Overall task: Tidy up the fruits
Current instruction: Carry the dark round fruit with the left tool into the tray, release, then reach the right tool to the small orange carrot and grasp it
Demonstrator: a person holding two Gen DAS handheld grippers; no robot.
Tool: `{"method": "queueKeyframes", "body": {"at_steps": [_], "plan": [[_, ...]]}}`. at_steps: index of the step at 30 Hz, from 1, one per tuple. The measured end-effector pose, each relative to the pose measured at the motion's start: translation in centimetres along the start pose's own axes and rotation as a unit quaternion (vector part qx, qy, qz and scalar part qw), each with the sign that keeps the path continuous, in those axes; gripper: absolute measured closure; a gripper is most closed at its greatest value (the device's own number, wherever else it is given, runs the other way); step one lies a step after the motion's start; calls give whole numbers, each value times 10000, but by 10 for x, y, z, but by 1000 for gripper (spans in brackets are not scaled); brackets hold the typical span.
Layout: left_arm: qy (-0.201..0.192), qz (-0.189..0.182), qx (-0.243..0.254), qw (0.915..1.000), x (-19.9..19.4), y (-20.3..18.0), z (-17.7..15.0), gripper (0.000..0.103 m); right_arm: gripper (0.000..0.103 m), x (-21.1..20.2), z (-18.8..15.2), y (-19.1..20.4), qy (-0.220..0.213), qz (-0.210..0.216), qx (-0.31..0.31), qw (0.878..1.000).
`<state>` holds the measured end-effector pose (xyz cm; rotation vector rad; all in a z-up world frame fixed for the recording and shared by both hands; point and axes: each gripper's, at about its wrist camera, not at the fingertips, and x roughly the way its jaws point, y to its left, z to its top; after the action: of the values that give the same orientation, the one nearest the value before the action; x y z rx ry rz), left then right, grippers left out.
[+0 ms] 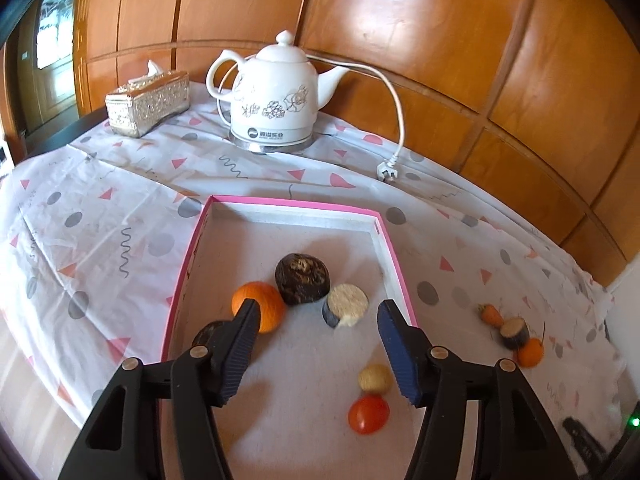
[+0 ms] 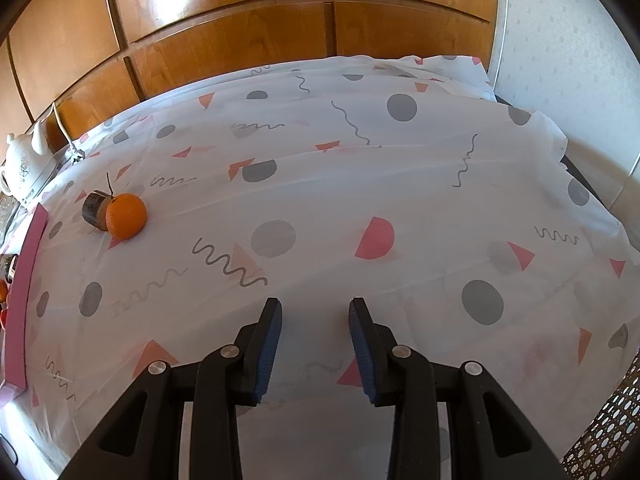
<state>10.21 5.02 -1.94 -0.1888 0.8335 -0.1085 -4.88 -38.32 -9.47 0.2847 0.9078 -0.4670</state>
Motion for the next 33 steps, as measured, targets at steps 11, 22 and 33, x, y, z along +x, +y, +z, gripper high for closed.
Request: {"method": "queueKeyframes", "body": {"at_steps": [11, 22, 33], "plan": [[37, -66, 46, 10000, -18, 0, -23, 40, 68, 0, -3, 10, 22, 61, -145, 9999], [115, -125, -97, 9998, -23, 6, -36, 40, 68, -1, -4, 15, 34, 86, -205, 9997], [-4, 108, -403, 9991, -36, 26, -49, 31, 68, -1, -4, 24, 30, 263, -341, 9991]]}}
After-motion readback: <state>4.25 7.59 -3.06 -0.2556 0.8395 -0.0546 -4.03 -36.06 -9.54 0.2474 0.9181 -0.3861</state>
